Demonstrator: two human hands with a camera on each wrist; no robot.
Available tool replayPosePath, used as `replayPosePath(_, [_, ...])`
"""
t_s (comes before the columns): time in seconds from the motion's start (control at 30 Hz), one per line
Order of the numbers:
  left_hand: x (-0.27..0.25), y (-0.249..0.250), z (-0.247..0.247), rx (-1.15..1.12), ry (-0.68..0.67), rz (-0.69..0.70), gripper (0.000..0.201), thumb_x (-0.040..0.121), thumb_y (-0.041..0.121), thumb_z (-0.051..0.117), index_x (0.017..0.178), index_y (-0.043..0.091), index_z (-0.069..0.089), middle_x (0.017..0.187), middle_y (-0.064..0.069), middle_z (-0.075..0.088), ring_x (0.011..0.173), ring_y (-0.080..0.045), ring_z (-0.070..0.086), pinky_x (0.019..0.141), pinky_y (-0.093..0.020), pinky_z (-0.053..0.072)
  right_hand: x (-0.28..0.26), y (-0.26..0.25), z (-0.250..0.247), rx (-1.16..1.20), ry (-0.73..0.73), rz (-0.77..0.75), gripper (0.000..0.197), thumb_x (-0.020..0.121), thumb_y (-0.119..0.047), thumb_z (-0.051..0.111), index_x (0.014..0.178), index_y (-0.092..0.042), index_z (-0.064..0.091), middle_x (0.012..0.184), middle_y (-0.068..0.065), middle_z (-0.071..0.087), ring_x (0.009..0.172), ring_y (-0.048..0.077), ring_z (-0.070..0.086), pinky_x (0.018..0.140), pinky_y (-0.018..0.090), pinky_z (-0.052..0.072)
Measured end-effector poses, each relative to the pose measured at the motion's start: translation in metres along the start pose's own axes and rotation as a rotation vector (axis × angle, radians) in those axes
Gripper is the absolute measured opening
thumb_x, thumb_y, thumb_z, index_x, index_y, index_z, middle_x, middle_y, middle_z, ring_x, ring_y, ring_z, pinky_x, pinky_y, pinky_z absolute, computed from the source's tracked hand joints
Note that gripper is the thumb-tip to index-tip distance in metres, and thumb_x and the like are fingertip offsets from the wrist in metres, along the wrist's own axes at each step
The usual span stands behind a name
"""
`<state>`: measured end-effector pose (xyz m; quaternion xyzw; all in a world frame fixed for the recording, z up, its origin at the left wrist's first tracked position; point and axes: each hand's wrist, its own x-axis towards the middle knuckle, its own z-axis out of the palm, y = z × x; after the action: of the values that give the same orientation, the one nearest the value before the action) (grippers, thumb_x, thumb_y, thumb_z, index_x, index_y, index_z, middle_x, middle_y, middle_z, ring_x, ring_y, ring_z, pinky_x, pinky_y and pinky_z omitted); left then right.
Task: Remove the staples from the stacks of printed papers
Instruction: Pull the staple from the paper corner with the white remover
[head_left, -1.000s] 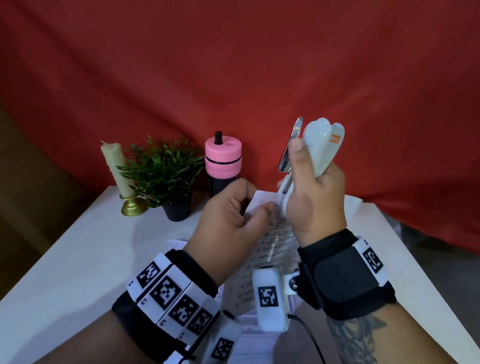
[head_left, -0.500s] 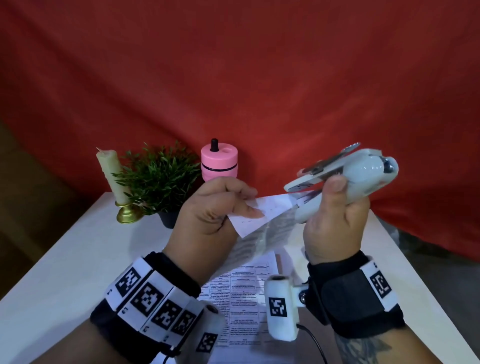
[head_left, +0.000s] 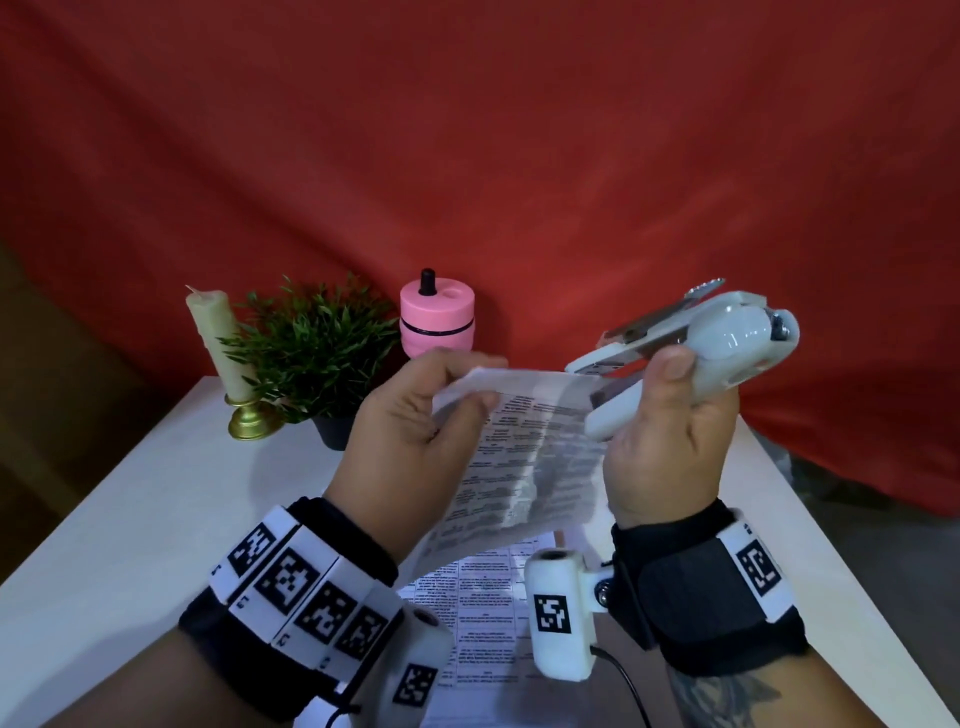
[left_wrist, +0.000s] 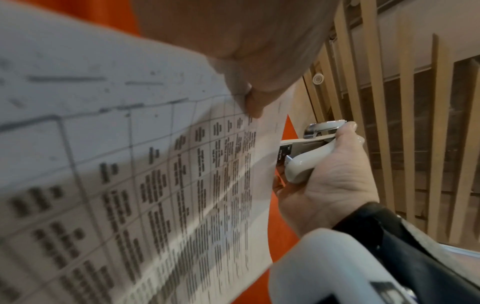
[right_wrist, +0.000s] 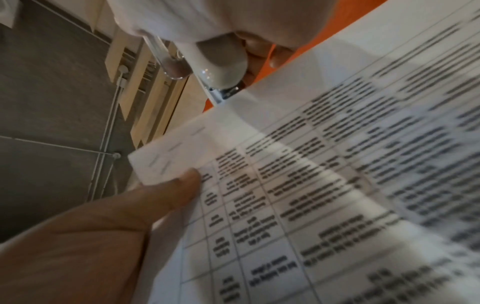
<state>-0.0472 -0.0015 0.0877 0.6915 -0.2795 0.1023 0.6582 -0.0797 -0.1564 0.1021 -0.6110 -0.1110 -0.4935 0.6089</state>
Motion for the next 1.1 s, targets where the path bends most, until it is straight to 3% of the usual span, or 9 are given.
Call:
replayPosePath(0.13, [0.008, 0.009, 0.003, 0.016, -0.052, -0.139, 0.02, 0.088, 0.01, 0.066, 0.105, 0.021, 0.064, 0.093, 0.006, 0.074, 0.086, -0.008, 0.07, 0.078, -0.031, 0.059, 0.009, -0.002, 0.008, -0.043, 0.006, 0.101, 0.032, 0.09, -0.053, 0.054, 0.085, -0.021, 0.054, 0.069, -0.018, 0.053, 0.067, -0.002, 0.053, 0.063, 0.015, 0.044])
replayPosePath(0.23, [0.009, 0.01, 0.007, 0.027, -0.083, -0.156, 0.02, 0.087, 0.012, 0.068, 0.103, 0.022, 0.063, 0.092, 0.004, 0.075, 0.086, -0.015, 0.071, 0.078, -0.044, 0.059, 0.013, -0.003, 0.014, -0.1, -0.04, 0.178, 0.032, 0.091, -0.043, 0.051, 0.092, -0.012, 0.06, 0.071, -0.013, 0.058, 0.067, -0.003, 0.056, 0.063, 0.011, 0.044])
replayPosePath(0.33, [0.009, 0.007, 0.012, -0.016, -0.088, -0.178, 0.021, 0.082, 0.02, 0.07, 0.1, 0.024, 0.061, 0.094, 0.001, 0.074, 0.088, -0.024, 0.071, 0.08, -0.054, 0.056, 0.014, -0.005, 0.019, -0.151, -0.059, 0.2, 0.029, 0.089, -0.046, 0.05, 0.088, -0.018, 0.06, 0.068, -0.016, 0.058, 0.066, -0.006, 0.056, 0.063, 0.009, 0.042])
replayPosePath(0.5, [0.007, 0.009, 0.018, -0.038, -0.055, -0.154, 0.021, 0.077, 0.023, 0.07, 0.091, 0.022, 0.055, 0.086, -0.007, 0.073, 0.081, -0.038, 0.068, 0.07, -0.058, 0.055, 0.015, -0.006, 0.024, -0.19, -0.029, 0.198, 0.025, 0.089, -0.047, 0.051, 0.082, -0.024, 0.059, 0.066, -0.018, 0.058, 0.065, -0.004, 0.056, 0.063, 0.013, 0.044])
replayPosePath(0.6, [0.005, 0.01, 0.022, -0.059, -0.023, -0.158, 0.02, 0.08, 0.016, 0.072, 0.087, 0.019, 0.053, 0.082, -0.01, 0.072, 0.078, -0.041, 0.067, 0.067, -0.059, 0.054, 0.016, -0.005, 0.024, -0.193, -0.017, 0.183, 0.025, 0.089, -0.045, 0.052, 0.08, -0.023, 0.059, 0.064, -0.019, 0.057, 0.064, -0.003, 0.056, 0.063, 0.014, 0.044])
replayPosePath(0.67, [0.005, 0.01, 0.024, -0.073, -0.018, -0.157, 0.019, 0.077, 0.019, 0.07, 0.087, 0.019, 0.053, 0.082, -0.009, 0.071, 0.078, -0.041, 0.067, 0.069, -0.06, 0.054, 0.016, -0.003, 0.024, -0.185, -0.012, 0.173, 0.028, 0.088, -0.047, 0.053, 0.077, -0.021, 0.056, 0.06, -0.018, 0.054, 0.061, -0.001, 0.054, 0.06, 0.015, 0.042])
replayPosePath(0.83, [0.0, 0.008, 0.028, -0.047, -0.06, -0.116, 0.02, 0.083, 0.008, 0.07, 0.086, 0.017, 0.053, 0.079, -0.007, 0.068, 0.066, -0.021, 0.063, 0.065, -0.042, 0.054, 0.019, 0.001, 0.021, -0.204, -0.013, 0.181, 0.028, 0.086, -0.049, 0.054, 0.072, -0.025, 0.053, 0.055, -0.021, 0.052, 0.058, -0.003, 0.052, 0.059, 0.014, 0.039])
replayPosePath(0.97, [0.002, 0.004, 0.024, 0.077, -0.132, -0.09, 0.021, 0.086, 0.008, 0.066, 0.096, 0.024, 0.058, 0.084, 0.001, 0.067, 0.075, -0.016, 0.064, 0.068, -0.036, 0.054, 0.016, 0.003, 0.019, -0.14, -0.007, 0.219, 0.029, 0.089, -0.043, 0.056, 0.072, -0.02, 0.056, 0.057, -0.015, 0.054, 0.058, 0.002, 0.053, 0.058, 0.018, 0.043])
replayPosePath(1.1, [0.004, -0.005, 0.015, 0.069, -0.11, -0.015, 0.016, 0.089, 0.002, 0.06, 0.094, 0.016, 0.066, 0.078, -0.007, 0.067, 0.069, -0.016, 0.061, 0.061, -0.031, 0.05, 0.007, 0.01, 0.008, -0.017, 0.052, 0.243, 0.05, 0.079, -0.066, 0.058, 0.089, -0.017, 0.062, 0.081, 0.008, 0.063, 0.078, 0.023, 0.063, 0.072, 0.04, 0.053])
